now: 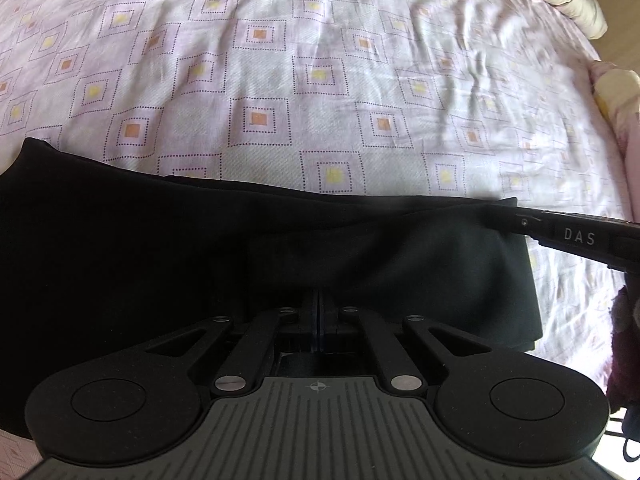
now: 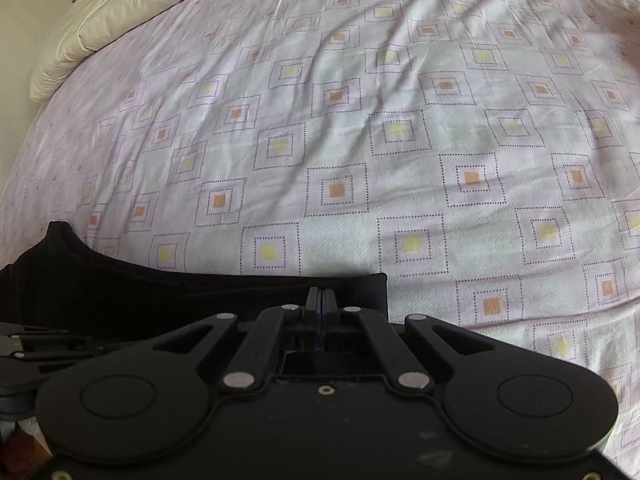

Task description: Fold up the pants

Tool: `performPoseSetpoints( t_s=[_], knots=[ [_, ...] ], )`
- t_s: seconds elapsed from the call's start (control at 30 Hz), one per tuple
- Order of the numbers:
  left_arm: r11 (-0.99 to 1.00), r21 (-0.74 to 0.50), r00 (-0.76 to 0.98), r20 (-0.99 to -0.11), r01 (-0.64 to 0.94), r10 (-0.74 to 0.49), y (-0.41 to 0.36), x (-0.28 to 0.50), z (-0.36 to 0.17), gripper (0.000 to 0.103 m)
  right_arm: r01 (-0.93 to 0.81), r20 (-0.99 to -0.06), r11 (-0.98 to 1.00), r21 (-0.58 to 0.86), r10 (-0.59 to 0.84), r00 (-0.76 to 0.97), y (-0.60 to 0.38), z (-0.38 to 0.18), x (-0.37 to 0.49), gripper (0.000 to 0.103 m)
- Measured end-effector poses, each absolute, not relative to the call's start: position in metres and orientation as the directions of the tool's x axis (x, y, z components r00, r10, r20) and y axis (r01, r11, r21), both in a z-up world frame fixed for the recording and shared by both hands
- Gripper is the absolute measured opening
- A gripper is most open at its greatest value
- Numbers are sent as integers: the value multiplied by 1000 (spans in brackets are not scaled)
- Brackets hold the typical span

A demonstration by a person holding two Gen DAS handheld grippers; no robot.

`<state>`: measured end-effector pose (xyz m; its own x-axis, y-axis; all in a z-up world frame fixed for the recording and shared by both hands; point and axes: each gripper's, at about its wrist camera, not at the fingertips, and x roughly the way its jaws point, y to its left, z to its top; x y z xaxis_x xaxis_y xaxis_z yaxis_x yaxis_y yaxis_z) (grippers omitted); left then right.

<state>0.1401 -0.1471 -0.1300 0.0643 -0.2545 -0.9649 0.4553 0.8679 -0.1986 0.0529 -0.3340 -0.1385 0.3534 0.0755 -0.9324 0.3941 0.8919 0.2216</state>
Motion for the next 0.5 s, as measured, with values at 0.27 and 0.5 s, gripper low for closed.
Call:
performPoseSetpoints(
  t_s=[0.27, 0.5],
  knots=[
    [903, -157, 111, -970, 401, -218, -123, 131, -113, 2, 326, -906, 908, 264, 117, 406, -325, -104, 7, 10],
    [939, -114, 95, -984, 325, -153, -100, 123, -125, 2, 302, -939, 921, 248, 151, 309, -316, -127, -29, 10]
  ],
)
